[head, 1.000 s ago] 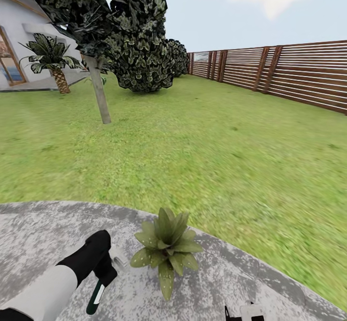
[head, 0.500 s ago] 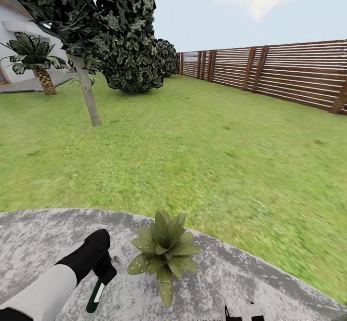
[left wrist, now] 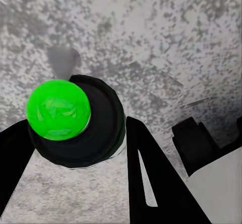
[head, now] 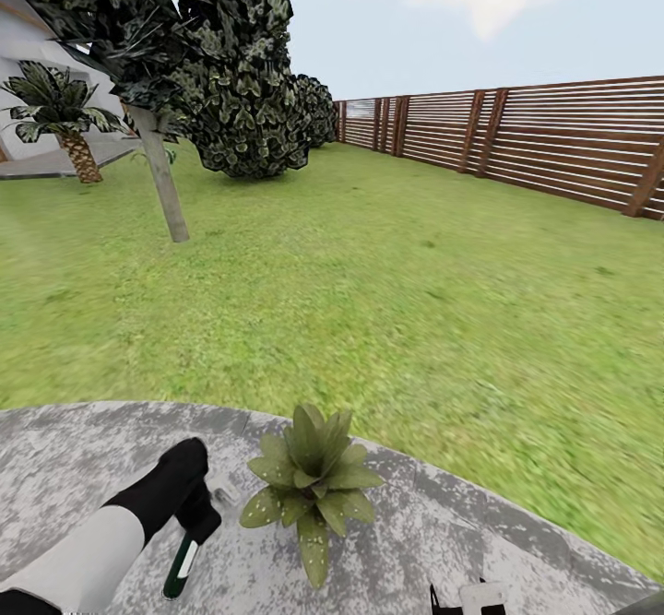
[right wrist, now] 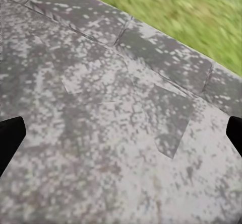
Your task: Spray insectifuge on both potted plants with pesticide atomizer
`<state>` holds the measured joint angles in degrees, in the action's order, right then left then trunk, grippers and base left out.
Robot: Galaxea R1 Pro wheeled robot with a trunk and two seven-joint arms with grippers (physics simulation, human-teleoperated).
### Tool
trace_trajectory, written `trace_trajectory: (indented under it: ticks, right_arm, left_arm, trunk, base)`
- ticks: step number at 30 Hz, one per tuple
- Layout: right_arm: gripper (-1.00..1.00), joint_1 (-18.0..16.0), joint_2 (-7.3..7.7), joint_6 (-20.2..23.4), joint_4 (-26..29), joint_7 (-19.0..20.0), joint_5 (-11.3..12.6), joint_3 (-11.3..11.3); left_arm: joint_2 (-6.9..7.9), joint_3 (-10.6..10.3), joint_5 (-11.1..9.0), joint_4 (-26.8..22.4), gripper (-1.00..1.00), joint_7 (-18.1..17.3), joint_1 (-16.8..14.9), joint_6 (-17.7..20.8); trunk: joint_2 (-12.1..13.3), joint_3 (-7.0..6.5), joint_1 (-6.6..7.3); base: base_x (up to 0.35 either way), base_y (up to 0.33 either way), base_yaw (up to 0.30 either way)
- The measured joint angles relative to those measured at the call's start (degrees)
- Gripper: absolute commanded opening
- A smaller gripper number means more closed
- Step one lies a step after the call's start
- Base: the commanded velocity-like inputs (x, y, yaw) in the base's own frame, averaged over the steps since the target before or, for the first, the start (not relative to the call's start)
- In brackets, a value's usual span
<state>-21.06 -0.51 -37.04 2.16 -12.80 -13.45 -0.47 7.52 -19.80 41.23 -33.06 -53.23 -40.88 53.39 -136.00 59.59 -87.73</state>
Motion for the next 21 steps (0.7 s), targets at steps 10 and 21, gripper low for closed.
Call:
trace_trajectory:
  ticks: [10,21]
  right_arm:
    - [1.0,0.0,0.17,0.1,0.0,-0.1,0.0,-0.1]
    - [1.0,0.0,0.18,0.0,0.1,-0.1,0.0,-0.1]
  left_arm:
    - [-0.2,-0.6,0.2,-0.3,-1.0,-2.9,-5.9,0.0]
    - [0.15,-0.8,0.1,-0.2,-1.0,-5.3,-8.1,-0.4]
  trunk:
    - [0.0,0.0,0.0]
    - [0.0,0.0,0.0]
  base:
    - [0.0,0.0,0.0]
    - [0.0,0.0,0.0]
